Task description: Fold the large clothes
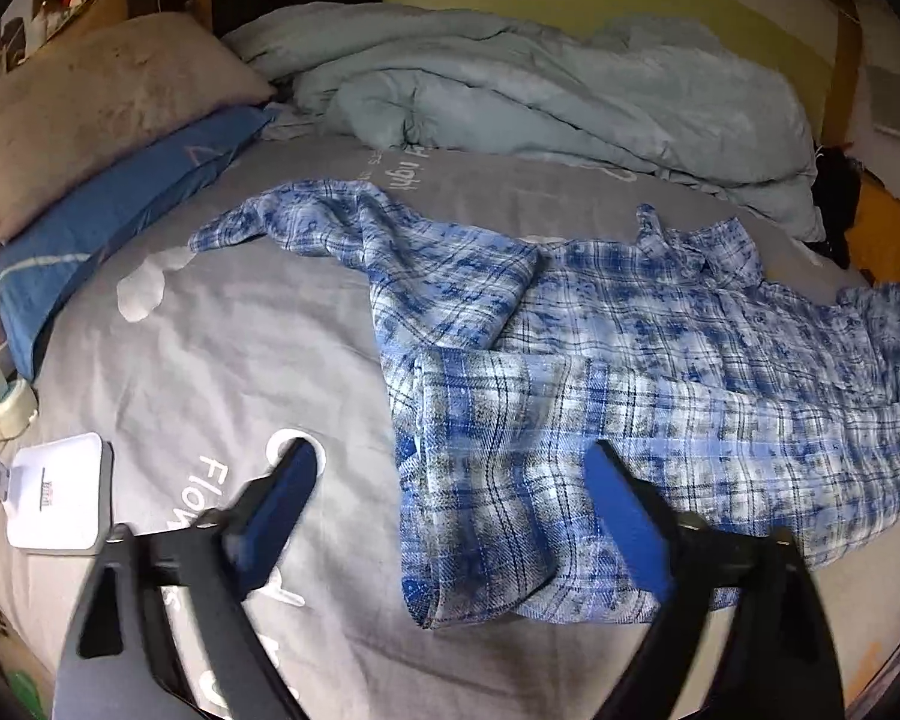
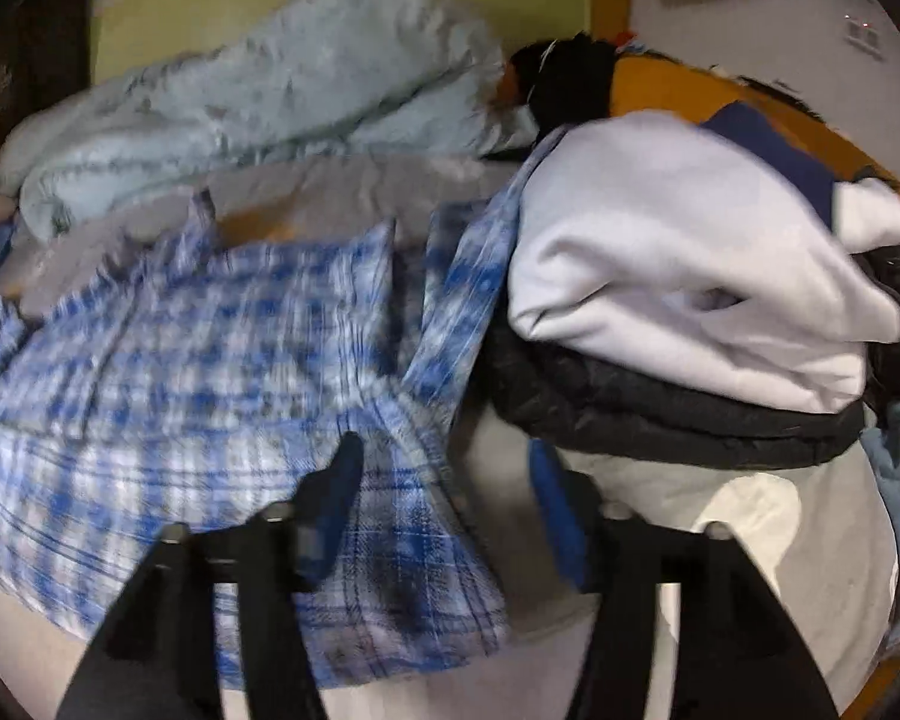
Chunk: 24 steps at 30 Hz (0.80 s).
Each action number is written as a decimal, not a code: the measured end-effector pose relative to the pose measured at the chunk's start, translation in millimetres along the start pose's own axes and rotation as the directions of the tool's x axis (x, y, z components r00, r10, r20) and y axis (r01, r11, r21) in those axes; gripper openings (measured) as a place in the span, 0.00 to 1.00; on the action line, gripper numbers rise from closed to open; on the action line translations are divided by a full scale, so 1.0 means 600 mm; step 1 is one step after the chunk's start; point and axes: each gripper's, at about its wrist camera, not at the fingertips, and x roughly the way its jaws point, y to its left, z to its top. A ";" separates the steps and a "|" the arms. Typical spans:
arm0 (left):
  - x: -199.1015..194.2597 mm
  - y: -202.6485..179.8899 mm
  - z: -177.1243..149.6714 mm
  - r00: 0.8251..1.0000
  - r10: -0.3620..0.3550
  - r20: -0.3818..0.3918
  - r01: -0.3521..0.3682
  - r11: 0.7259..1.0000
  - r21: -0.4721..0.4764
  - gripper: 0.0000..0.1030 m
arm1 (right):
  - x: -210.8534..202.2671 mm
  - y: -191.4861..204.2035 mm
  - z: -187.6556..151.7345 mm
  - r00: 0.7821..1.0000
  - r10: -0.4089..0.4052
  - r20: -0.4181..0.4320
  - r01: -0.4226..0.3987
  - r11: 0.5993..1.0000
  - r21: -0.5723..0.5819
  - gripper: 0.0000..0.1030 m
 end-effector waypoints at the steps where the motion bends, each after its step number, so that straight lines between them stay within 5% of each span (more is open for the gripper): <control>1: 0.003 0.002 -0.002 1.000 -0.023 -0.013 0.023 1.000 -0.006 0.61 | -0.012 -0.006 -0.001 1.000 0.007 0.019 -0.007 1.000 0.011 0.76; 2: 0.007 0.003 -0.003 0.998 -0.048 -0.030 0.048 0.999 -0.013 0.54 | -0.026 -0.011 -0.003 0.999 0.013 0.046 -0.015 1.000 0.027 0.88; 7: 0.042 0.002 -0.023 0.981 -0.097 -0.167 0.095 0.995 -0.018 0.47 | -0.066 -0.023 -0.013 0.993 0.049 0.105 -0.056 0.996 0.070 0.96; 9: 0.054 -0.006 -0.033 0.977 -0.066 -0.202 0.070 0.997 0.012 0.28 | -0.067 -0.023 -0.016 0.993 0.061 0.098 -0.068 0.995 0.068 0.97; 10: 0.058 -0.006 -0.037 0.976 -0.063 -0.207 0.068 0.997 0.020 0.10 | -0.065 -0.023 -0.018 0.994 0.062 0.091 -0.068 0.996 0.061 0.97; 11: 0.057 -0.005 -0.039 0.977 -0.068 -0.203 0.073 0.997 0.018 0.05 | -0.065 -0.022 -0.021 0.995 0.060 0.082 -0.065 0.997 0.052 0.97; 17: -0.004 -0.010 -0.026 0.999 0.046 -0.029 -0.043 0.994 0.105 0.03 | -0.054 -0.005 -0.028 0.997 0.069 0.041 -0.070 0.997 0.014 0.97; 24: 0.004 -0.005 -0.025 0.991 0.104 -0.086 -0.092 0.987 0.135 0.13 | -0.058 0.017 -0.041 0.981 0.192 -0.003 -0.192 0.981 -0.036 0.88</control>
